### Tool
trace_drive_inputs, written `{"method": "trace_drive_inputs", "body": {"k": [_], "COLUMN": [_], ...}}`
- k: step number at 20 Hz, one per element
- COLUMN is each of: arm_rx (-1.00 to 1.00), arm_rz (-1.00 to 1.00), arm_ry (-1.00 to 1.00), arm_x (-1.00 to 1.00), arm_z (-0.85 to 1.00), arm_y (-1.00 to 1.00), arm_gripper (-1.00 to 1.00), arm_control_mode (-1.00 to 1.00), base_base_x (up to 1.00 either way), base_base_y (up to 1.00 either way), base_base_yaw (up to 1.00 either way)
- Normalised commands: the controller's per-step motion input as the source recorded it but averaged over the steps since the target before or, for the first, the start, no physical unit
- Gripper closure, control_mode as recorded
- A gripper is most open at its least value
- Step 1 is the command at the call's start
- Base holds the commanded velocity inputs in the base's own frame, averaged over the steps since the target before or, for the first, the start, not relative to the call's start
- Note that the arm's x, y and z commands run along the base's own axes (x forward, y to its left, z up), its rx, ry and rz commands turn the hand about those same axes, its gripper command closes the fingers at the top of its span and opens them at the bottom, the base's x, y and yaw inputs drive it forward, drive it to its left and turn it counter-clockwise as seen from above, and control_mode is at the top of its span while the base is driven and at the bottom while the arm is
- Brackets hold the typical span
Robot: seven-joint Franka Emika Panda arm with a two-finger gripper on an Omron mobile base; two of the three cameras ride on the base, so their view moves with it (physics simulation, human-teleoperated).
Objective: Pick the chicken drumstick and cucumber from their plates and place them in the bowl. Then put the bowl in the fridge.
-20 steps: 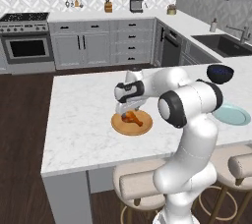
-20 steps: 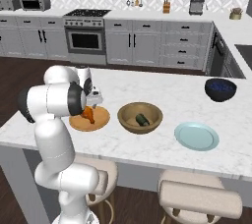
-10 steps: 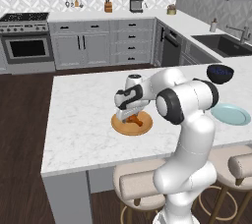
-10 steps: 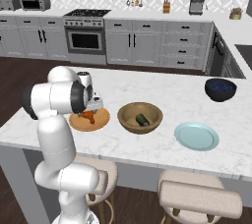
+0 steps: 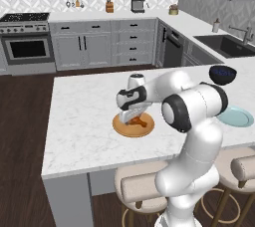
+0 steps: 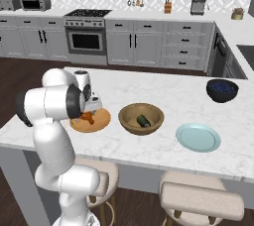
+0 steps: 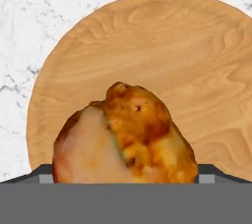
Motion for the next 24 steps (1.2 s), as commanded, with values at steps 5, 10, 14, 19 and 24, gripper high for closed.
{"method": "trace_drive_inputs", "body": {"k": [5,10,14,19,24], "arm_rx": [0.0,-0.02,-0.01,0.0,0.0], "arm_rz": [-0.03,-0.05,-0.07,-0.02,0.0], "arm_ry": [0.0,-0.05,0.0,0.0,0.01], "arm_x": [-0.8,-0.68,-0.13,0.0,0.15], "arm_z": [0.98,0.92,0.58,0.36,0.06], "arm_y": [-0.13,-0.63,-0.94,-1.0,-0.99], "arm_gripper": [1.0,1.0,1.0,1.0,1.0], "arm_control_mode": [-1.0,-1.0,-1.0,-1.0,-1.0], "base_base_x": [0.0,0.0,0.0,0.0,0.0], "base_base_y": [0.0,0.0,0.0,0.0,0.0], "base_base_yaw": [0.0,0.0,0.0,0.0,0.0]}}
